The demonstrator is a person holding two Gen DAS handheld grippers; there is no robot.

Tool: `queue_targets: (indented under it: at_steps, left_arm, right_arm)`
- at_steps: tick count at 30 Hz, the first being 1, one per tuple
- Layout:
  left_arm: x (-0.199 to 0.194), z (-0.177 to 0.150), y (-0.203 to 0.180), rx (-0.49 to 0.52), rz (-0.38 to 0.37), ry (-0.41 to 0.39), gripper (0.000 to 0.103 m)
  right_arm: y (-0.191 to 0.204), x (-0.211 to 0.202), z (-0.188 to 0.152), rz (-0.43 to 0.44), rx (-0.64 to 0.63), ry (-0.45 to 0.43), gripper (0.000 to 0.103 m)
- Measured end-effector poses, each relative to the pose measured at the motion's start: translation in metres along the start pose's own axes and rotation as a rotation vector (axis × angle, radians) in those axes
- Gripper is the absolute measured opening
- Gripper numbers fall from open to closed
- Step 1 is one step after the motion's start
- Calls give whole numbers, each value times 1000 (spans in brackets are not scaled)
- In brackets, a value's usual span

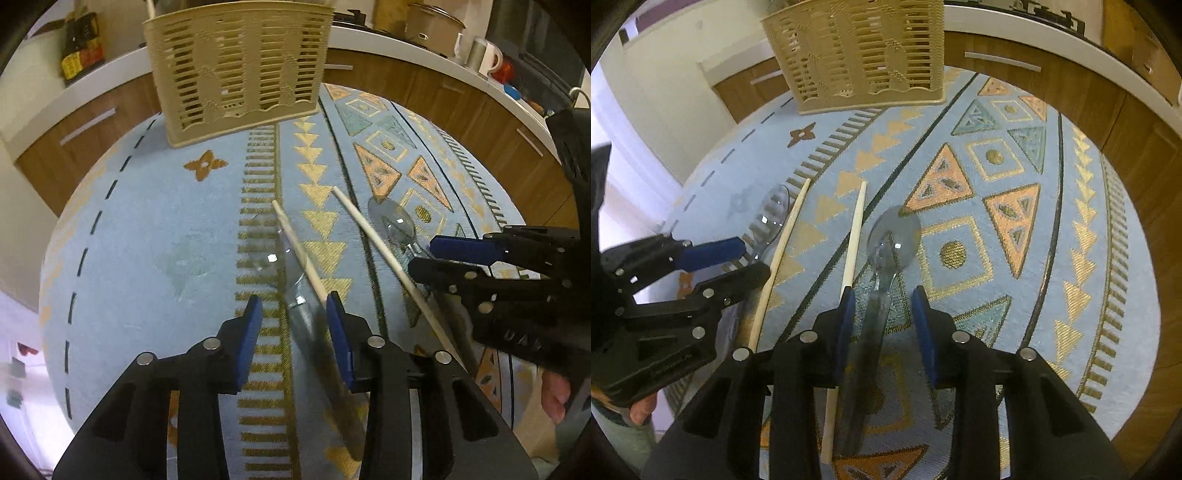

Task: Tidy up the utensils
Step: 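Grasp a clear spoon with the left tool while the right tool grasps another clear spoon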

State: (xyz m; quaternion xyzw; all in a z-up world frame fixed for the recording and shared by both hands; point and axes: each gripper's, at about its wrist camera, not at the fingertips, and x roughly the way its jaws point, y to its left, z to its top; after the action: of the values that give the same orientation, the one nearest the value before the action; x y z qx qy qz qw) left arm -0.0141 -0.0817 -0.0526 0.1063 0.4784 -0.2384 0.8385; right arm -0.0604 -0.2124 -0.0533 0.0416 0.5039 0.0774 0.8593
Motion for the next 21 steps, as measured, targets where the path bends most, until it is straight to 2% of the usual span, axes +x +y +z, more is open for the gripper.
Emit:
queue_targets:
  at_steps: [1, 3, 8, 11, 15, 18, 21]
  left_arm:
    - [-4, 0, -1, 1, -6, 1, 20]
    - [-4, 0, -1, 2, -38, 7, 14]
    - [-5, -4, 10, -39, -94, 14, 13]
    - [-7, -6, 16, -48, -90, 15, 11]
    - [-6, -5, 25, -83, -97, 23, 11]
    - [-6, -4, 22, -61, -75, 32, 13]
    - [-6, -1, 16, -35, -65, 46, 21]
  right_arm:
    - [4, 0, 0, -32, -23, 4, 22]
    - [5, 1, -2, -62, -45, 7, 16]
    - [-9, -3, -3, -46, -16, 23, 10]
    - [-23, -5, -5, -60, 16, 28, 10]
    - [-28, -6, -4, -30, 28, 41, 10]
    - [-28, -6, 0, -15, 12, 70, 12]
    - [-28, -4, 7, 49, -1, 115, 26]
